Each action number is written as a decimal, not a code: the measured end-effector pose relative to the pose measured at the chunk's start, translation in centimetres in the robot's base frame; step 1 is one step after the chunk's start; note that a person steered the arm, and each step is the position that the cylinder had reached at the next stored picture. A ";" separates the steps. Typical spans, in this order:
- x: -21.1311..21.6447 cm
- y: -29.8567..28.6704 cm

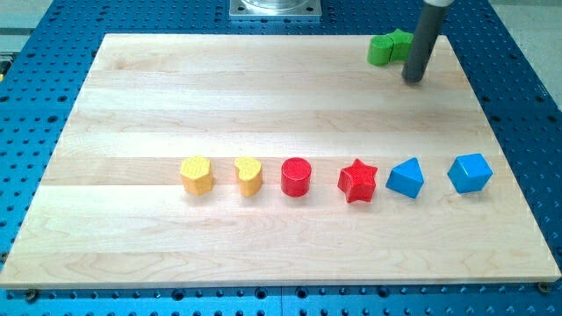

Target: Move the green blocks downwards

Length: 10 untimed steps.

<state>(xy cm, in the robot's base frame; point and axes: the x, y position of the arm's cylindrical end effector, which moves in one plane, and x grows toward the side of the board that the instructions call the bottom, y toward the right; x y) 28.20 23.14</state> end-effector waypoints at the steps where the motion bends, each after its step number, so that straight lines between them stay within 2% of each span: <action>1: -3.7 4.0; 2: -7.4 6.6; 3: -9.0 5.1; 4: -7.0 -8.5; 5: -1.0 -23.2; 6: -4.0 -20.6; 7: -6.1 -10.7; 8: -6.2 -2.6; 9: -5.6 -3.2; 10: -2.7 -5.0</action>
<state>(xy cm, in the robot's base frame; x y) 25.54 18.17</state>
